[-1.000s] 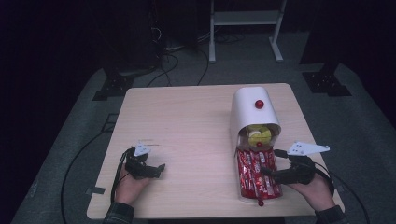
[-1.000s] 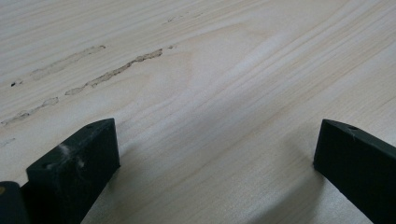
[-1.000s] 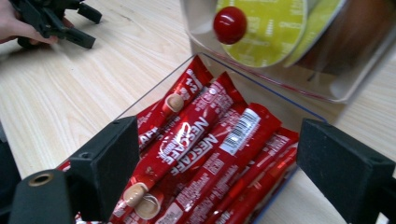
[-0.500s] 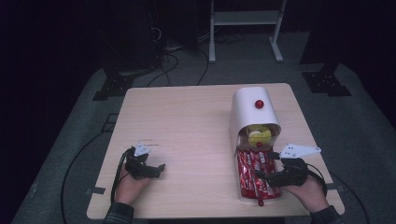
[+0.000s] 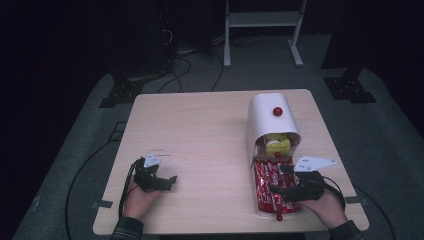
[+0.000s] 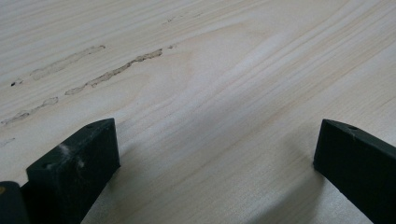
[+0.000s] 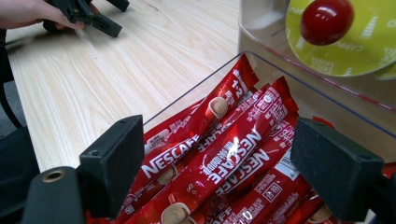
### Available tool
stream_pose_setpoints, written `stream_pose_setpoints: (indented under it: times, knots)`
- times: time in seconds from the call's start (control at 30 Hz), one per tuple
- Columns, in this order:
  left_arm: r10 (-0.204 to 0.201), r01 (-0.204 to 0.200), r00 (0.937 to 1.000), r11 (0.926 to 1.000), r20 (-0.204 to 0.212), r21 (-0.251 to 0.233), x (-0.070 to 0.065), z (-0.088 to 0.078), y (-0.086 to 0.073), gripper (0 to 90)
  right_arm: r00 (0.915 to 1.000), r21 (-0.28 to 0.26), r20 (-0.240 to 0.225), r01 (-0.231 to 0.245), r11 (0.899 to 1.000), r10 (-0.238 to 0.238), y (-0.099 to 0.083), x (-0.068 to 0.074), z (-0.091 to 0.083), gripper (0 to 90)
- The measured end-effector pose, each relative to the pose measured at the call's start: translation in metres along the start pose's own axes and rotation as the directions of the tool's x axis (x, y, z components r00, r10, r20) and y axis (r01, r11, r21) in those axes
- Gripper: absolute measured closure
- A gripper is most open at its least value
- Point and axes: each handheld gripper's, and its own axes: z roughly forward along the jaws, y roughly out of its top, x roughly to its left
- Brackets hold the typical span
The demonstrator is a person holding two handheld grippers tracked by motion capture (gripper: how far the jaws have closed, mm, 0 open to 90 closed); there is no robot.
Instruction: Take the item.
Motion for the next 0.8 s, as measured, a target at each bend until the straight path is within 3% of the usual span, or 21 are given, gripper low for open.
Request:
stream_pose_setpoints:
  times: [0.8]
  knots:
    - [0.001, -0.001, 1.0, 1.0, 0.0, 0.001, -0.0001, 0.0, 0.0, 0.0, 0.9972, 0.067, 0.022, 0.07, 0.995, -0.072, -0.0047, 0.0031, 0.006, 33.4]
